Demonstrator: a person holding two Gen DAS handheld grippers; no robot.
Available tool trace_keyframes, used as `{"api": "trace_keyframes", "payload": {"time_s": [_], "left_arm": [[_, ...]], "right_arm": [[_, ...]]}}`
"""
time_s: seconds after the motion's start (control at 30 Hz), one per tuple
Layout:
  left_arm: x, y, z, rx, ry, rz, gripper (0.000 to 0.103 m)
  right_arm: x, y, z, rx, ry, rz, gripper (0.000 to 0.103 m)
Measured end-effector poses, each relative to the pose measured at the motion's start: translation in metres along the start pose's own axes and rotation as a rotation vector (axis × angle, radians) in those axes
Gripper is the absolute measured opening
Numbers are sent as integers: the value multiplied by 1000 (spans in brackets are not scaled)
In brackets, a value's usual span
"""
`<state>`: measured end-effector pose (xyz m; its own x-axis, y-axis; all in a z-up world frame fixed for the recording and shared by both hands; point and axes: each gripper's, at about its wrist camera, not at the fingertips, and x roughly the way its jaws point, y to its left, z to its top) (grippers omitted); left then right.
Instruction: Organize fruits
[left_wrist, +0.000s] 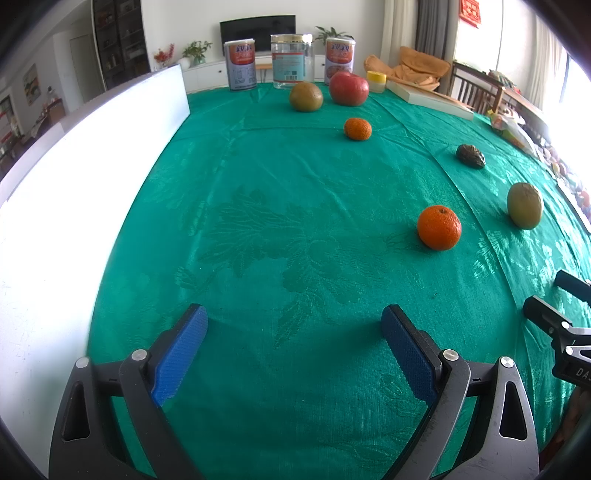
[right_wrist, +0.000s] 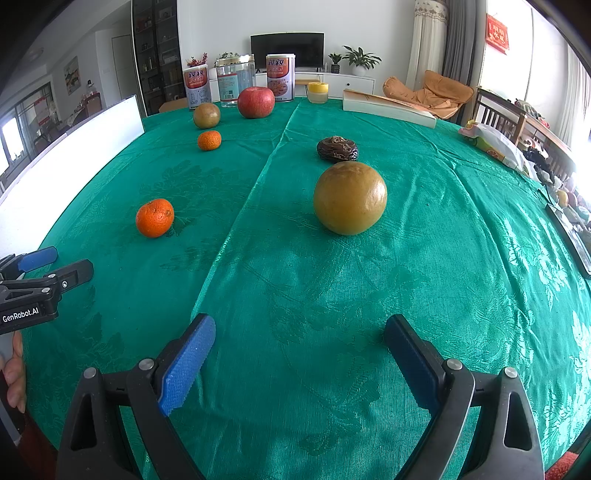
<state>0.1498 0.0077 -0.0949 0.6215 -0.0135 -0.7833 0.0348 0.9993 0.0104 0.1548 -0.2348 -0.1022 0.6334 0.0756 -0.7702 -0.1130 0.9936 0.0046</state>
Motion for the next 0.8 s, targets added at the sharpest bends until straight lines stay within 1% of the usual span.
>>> {"api": "trace_keyframes", "payload": {"time_s": [0.23, 0.3, 0.33, 0.37, 0.43, 0.47, 0.5, 0.57, 0.7, 0.73, 0.77, 0.8], "left_arm": [[0, 0, 0, -1, 0, -1, 96], [-1, 0, -1, 3, -1, -14, 96], [-1, -1, -1, 11, -2, -33, 96], [-3, -3, -1, 22, -7, -71, 96], [-6, -10, 1, 34, -4, -189, 96], [-6, -17, 5, 41, -1, -231, 95], [-5, -26, 10, 59, 3, -245, 96], [-1, -46, 22, 101, 3, -244, 95], [19, -74, 44, 129, 7, -222, 93], [24, -80, 46, 139, 7, -211, 90], [27, -84, 47, 147, 10, -200, 72], [28, -88, 47, 163, -4, -165, 67]], "right_arm": [[0, 0, 0, 0, 0, 1, 93], [0, 0, 0, -1, 0, 2, 93], [0, 0, 0, -2, 0, 3, 93], [1, 0, 0, -3, 0, 4, 93], [1, 0, 0, -5, 0, 6, 93], [1, 1, 0, -6, 0, 8, 93], [1, 1, 0, -7, 1, 9, 93], [1, 1, 0, -11, 2, 15, 93], [2, 4, 0, -24, 8, 27, 96], [2, 4, 0, -26, 8, 28, 96], [2, 4, 0, -27, 9, 30, 96], [2, 4, -1, -28, 9, 32, 96]]}}
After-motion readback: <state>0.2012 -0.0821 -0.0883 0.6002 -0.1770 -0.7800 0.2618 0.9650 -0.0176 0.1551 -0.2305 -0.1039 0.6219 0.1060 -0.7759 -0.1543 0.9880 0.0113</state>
